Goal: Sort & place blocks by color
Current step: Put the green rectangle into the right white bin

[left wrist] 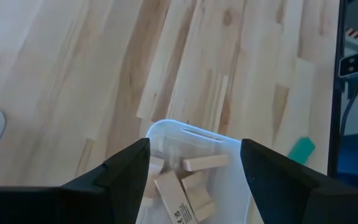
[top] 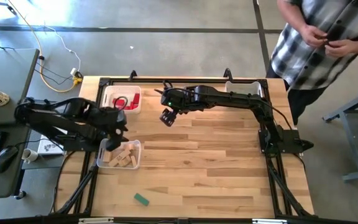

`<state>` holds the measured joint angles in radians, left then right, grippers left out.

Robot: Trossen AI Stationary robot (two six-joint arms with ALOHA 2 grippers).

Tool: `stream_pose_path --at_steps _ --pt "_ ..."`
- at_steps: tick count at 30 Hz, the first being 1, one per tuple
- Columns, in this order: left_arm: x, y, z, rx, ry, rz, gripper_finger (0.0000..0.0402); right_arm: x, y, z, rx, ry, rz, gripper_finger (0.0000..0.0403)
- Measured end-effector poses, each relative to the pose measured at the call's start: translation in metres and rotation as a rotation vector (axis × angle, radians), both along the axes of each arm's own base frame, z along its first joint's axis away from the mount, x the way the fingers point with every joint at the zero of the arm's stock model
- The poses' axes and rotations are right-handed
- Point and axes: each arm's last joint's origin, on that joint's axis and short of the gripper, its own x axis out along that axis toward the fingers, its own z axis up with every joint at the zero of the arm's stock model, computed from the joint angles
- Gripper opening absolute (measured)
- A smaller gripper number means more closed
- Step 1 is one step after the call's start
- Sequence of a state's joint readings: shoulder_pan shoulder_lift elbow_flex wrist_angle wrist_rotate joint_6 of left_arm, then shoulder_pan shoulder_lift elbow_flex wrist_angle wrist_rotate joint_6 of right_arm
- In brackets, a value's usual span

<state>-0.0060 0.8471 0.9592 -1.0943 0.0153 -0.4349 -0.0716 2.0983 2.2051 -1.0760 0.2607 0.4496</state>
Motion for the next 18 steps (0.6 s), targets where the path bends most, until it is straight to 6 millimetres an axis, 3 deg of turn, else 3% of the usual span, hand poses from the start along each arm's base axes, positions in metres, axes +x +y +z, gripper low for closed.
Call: stream_pose_path --at_steps 8,18 --pt "0.004 -0.021 -0.001 0.006 -0.006 -0.057 0.0236 0.000 0.000 0.000 0.013 -0.008 -0.021 0.0275" --pt "0.033 -0.062 -0.009 0.020 -0.063 -0.238 0.0236 0.000 -0.005 0.000 0.052 -0.010 -0.007 0.0275"
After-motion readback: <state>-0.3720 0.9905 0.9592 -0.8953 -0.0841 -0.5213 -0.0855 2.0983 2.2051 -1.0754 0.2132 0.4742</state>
